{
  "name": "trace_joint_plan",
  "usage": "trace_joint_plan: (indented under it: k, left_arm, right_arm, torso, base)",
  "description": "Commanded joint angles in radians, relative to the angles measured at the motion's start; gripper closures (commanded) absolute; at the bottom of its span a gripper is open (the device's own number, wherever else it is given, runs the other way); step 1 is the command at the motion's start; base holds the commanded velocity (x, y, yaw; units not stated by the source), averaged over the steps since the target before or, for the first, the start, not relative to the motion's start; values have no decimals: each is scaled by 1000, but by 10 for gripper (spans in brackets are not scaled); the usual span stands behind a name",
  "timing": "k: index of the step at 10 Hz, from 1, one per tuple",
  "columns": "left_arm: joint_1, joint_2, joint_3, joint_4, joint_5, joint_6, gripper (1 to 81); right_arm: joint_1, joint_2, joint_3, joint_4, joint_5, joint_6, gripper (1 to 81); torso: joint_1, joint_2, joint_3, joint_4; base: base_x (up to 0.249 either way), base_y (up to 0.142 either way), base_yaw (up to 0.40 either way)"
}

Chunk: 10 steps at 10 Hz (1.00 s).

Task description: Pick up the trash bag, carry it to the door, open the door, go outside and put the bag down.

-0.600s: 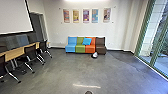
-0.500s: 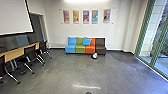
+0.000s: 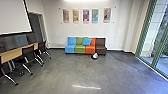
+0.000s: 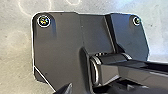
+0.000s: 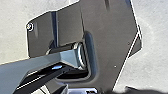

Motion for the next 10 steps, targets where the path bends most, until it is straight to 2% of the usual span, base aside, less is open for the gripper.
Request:
trace_joint_plan:
  k: [1, 10]
  left_arm:
    - [-56, -1, 4, 5, 55, 0, 10]
    - [-56, 2, 4, 8, 55, 0, 10]
  right_arm:
    - [33, -8, 7, -7, -65, -5, 10]
    - [33, -9, 7, -7, -65, -5, 10]
  torso:
    - [1, 0, 0, 0]
    - [1, 0, 0, 0]
  base:
    - [154, 0, 0]
    - [192, 0, 0]
